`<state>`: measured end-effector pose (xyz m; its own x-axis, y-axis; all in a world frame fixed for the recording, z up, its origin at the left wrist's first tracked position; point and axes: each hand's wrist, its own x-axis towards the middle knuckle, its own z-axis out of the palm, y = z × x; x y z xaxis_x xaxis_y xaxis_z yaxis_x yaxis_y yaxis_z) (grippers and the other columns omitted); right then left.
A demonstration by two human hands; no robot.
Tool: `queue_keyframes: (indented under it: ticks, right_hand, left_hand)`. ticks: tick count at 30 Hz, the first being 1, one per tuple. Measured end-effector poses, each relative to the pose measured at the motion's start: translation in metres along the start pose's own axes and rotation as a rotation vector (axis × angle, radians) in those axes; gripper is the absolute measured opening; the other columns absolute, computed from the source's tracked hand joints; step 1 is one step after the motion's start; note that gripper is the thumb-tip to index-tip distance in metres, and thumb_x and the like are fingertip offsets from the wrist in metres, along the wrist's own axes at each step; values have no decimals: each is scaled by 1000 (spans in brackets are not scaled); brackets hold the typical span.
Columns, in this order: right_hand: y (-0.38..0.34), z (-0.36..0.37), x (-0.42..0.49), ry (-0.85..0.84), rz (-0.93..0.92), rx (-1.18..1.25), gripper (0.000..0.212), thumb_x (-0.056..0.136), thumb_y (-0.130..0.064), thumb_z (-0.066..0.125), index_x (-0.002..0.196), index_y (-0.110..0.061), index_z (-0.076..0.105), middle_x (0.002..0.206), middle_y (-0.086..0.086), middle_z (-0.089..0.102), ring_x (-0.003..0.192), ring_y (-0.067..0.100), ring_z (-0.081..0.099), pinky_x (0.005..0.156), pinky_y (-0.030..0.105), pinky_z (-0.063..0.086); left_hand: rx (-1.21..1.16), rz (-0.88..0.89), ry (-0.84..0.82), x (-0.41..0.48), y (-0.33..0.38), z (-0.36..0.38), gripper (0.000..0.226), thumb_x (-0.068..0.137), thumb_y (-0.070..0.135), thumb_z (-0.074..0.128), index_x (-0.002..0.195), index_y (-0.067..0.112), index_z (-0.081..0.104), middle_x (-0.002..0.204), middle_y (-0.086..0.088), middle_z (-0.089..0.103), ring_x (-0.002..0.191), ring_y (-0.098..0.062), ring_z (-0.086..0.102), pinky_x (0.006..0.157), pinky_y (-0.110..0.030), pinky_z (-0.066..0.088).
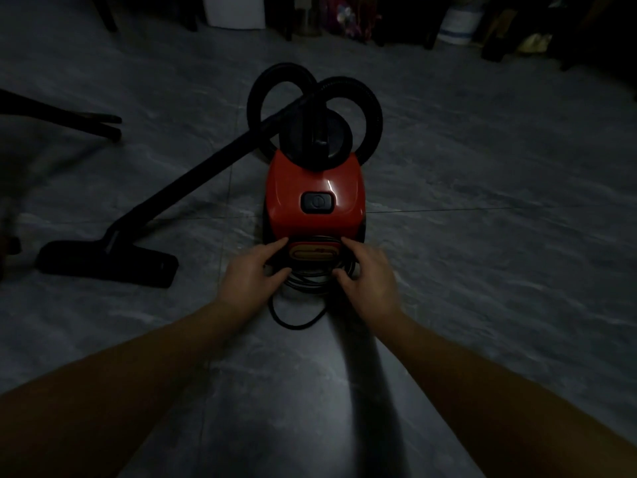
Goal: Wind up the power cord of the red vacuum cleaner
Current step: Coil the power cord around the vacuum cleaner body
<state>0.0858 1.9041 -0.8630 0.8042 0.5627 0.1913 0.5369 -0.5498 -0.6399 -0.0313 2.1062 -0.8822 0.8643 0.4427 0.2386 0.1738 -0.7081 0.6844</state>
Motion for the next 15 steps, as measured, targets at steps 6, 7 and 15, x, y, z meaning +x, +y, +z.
queue_keyframes:
  ticks: [6, 7, 15]
  right_hand:
    - [5, 1, -6, -76, -36, -80, 82, 84, -30, 76, 153, -26, 32, 146, -2, 47, 135, 14, 39, 112, 27, 32]
    - [4, 2, -7, -83, -38, -88, 84, 84, -30, 76, 153, -26, 29, 147, -2, 45, 136, 14, 37, 114, 30, 33]
    - [-2, -4, -7, -62, -54, -88, 69, 92, -26, 65, 153, -22, 33, 147, 0, 47, 135, 15, 41, 114, 32, 36]
  left_hand:
    - [46, 19, -51, -5, -2, 1, 74, 80, 29, 79, 146, 24, 46, 129, -8, 62, 111, -21, 63, 91, -37, 55]
    - [61, 14, -70, -7, -2, 1, 78, 80, 28, 79, 148, 25, 42, 131, -8, 61, 112, -20, 62, 91, -36, 54]
    - [60, 3, -96, -8, 2, -2, 76, 84, 26, 75, 150, 27, 38, 135, -6, 59, 113, -20, 62, 94, -34, 52]
